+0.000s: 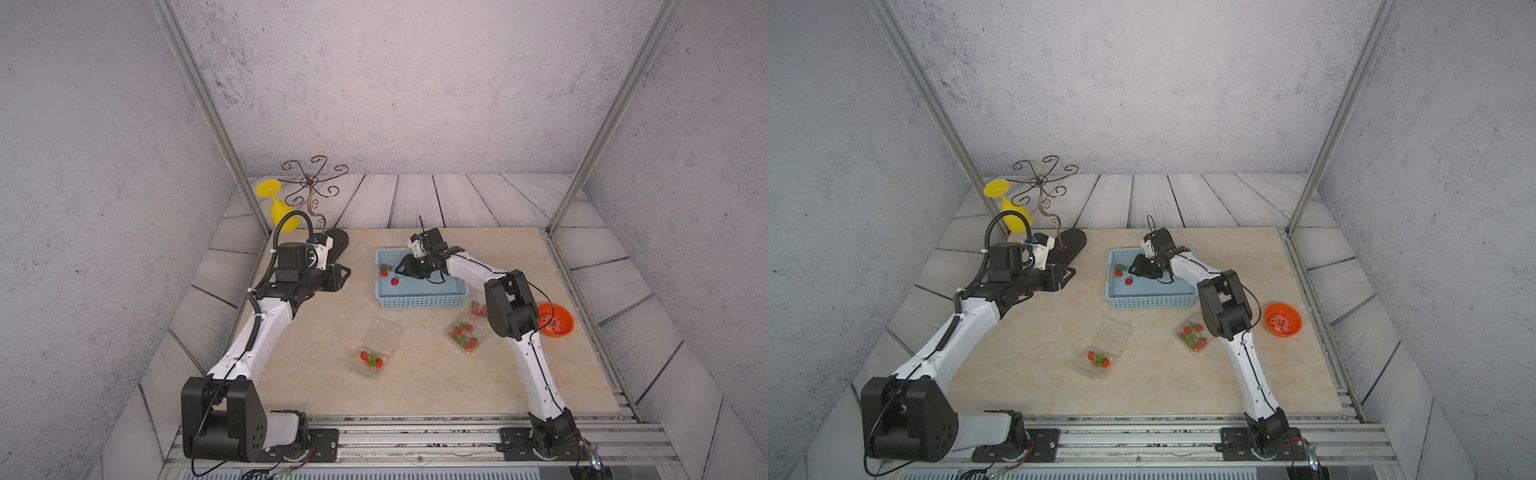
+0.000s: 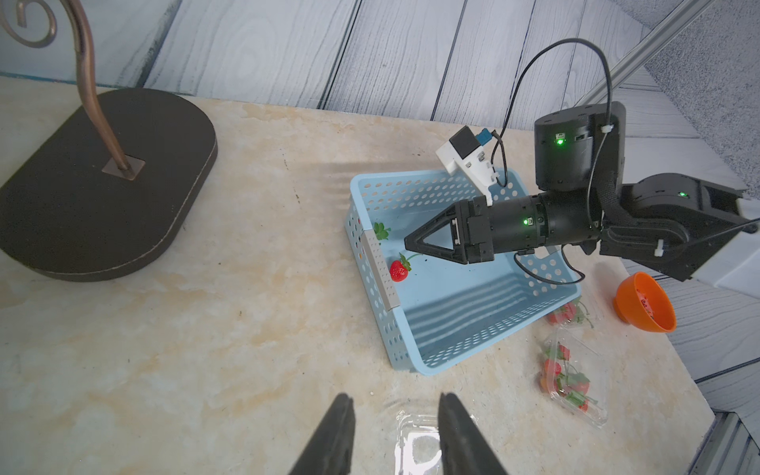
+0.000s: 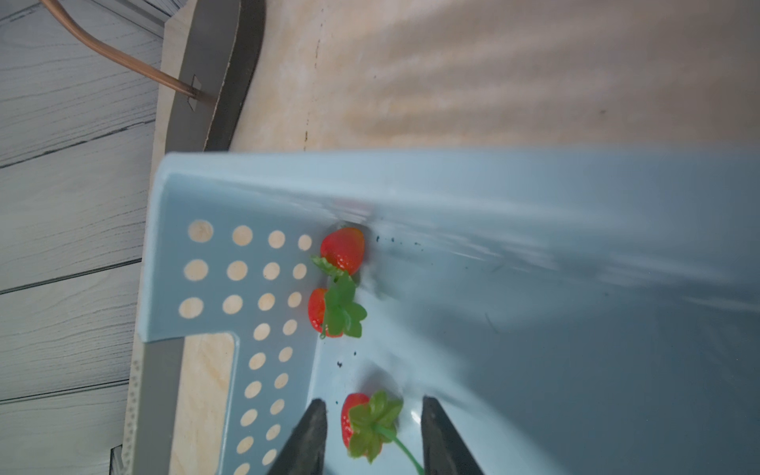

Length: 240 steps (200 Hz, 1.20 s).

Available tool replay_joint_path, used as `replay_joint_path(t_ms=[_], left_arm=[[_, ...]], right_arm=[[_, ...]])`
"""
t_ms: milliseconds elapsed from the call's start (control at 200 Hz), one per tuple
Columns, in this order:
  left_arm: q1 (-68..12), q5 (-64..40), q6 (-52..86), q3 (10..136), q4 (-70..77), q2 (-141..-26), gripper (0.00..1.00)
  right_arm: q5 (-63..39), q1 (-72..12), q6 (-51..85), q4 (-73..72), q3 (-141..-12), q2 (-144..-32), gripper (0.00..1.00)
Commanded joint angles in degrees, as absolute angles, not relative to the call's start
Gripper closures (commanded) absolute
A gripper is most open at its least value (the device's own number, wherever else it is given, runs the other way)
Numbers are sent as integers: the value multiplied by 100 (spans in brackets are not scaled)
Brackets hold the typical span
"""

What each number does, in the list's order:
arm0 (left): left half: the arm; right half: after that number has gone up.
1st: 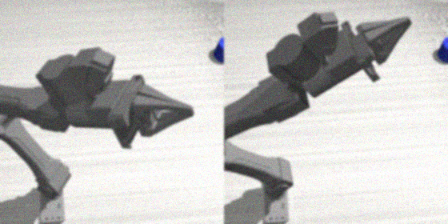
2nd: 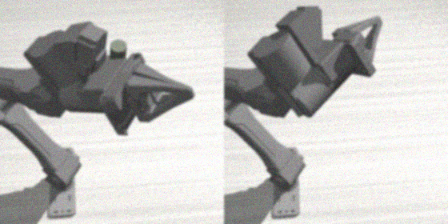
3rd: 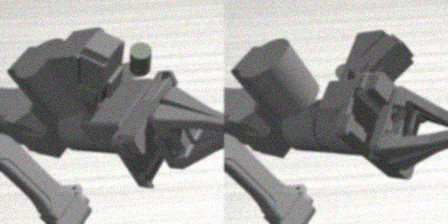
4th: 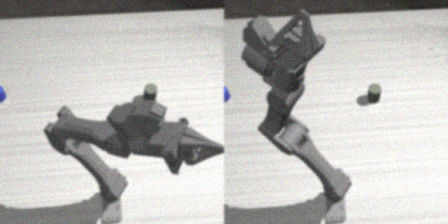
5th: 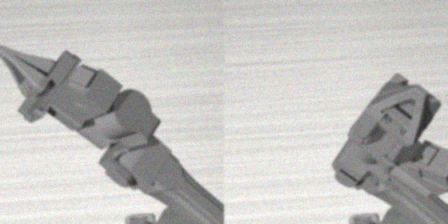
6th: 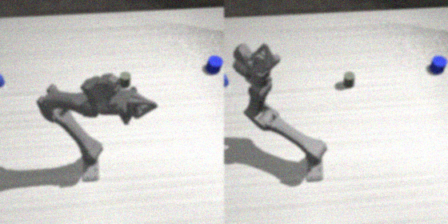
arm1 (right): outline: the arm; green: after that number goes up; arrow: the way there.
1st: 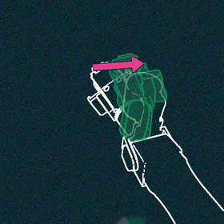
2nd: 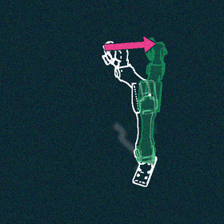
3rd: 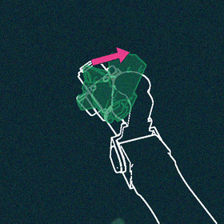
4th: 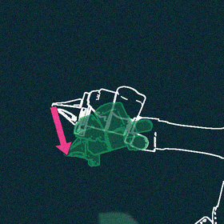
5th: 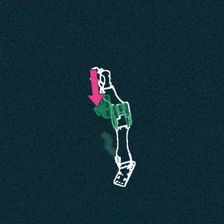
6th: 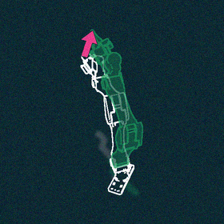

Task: Pack strawberries into containers
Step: Pick up the strawberry from the basket.

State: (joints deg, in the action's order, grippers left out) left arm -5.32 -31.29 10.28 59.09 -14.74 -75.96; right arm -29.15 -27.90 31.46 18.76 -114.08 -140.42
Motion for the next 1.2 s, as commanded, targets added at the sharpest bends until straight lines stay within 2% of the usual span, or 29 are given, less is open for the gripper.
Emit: replay_joint_path(t_ms=[0, 641, 901, 1196], left_arm=[[-552, -3120, 913, 6030, -1512, -7629, 62], [-553, -3146, 917, 6026, -1512, -7594, 62], [-553, -3136, 918, 6025, -1512, -7574, 62], [-550, -3161, 929, 6029, -1494, -7576, 62]], right_arm=[[-2993, -2831, 3098, 2013, -11519, -14372, 60], [-3146, -2970, 3199, 1857, -11268, -14318, 71], [-3104, -3014, 3174, 2105, -11750, -14596, 76], [-2106, -3203, 2184, 3476, -12543, -14793, 80]])
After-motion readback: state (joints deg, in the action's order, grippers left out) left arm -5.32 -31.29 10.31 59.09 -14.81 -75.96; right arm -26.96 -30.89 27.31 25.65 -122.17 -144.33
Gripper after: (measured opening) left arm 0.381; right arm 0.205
